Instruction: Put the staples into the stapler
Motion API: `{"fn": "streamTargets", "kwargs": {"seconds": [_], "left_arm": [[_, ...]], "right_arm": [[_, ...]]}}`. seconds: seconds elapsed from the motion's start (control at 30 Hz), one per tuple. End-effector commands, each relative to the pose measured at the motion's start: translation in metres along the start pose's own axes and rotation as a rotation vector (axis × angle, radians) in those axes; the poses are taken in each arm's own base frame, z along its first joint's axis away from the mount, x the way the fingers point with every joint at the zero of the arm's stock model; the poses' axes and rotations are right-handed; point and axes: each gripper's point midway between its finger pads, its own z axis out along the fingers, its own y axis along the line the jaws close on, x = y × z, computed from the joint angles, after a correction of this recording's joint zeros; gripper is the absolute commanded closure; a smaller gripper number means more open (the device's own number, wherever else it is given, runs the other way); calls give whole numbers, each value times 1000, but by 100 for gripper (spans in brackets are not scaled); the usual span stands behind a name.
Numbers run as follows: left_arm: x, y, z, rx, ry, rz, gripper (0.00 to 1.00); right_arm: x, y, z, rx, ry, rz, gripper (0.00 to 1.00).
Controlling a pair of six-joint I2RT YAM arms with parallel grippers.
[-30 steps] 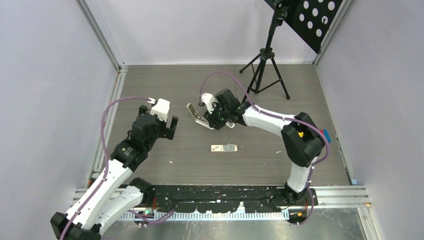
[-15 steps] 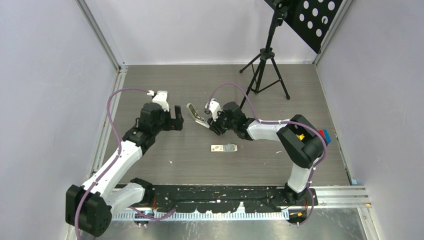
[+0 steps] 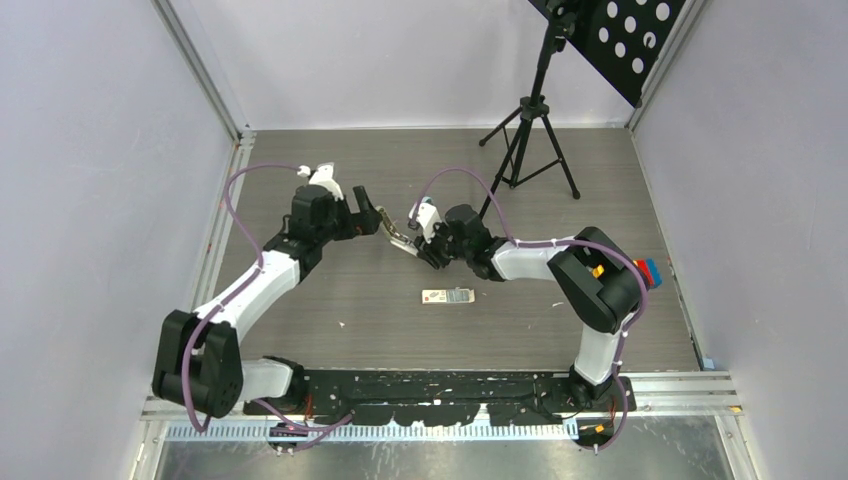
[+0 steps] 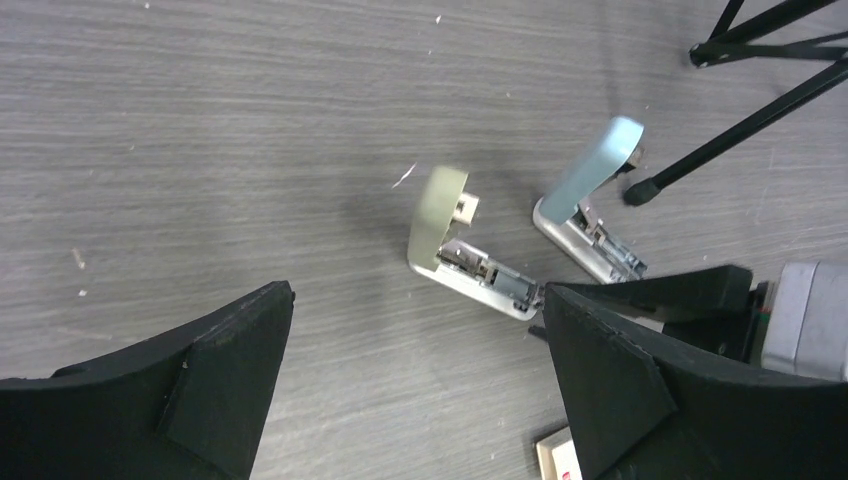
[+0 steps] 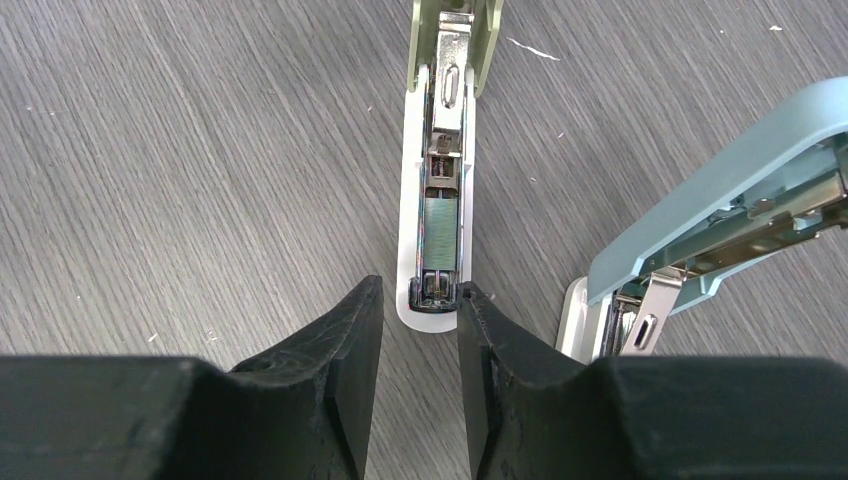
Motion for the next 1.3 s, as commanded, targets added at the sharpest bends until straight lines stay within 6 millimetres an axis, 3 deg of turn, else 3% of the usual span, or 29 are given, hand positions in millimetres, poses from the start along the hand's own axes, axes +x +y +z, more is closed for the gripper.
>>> {"fn": "streamTargets", "kwargs": {"seconds": [0.0, 0.37, 0.6, 0.97, 1.27], "left_arm": [[-43, -21, 10, 77, -115, -26, 1], [-35, -14, 36, 51, -55, -37, 1], [-20, -16, 54, 78, 20, -43, 1], [-2, -26, 71, 145, 122, -65, 20], [1, -34, 68, 185, 139, -58, 27]], "right_arm": [[-13, -1, 7, -15, -40, -30, 63], [-4, 1, 10, -36, -9, -42, 72], [2, 3, 9, -39, 20, -60, 74], [6, 4, 9, -24, 42, -98, 65], [6, 4, 11, -28, 44, -100, 77]]}}
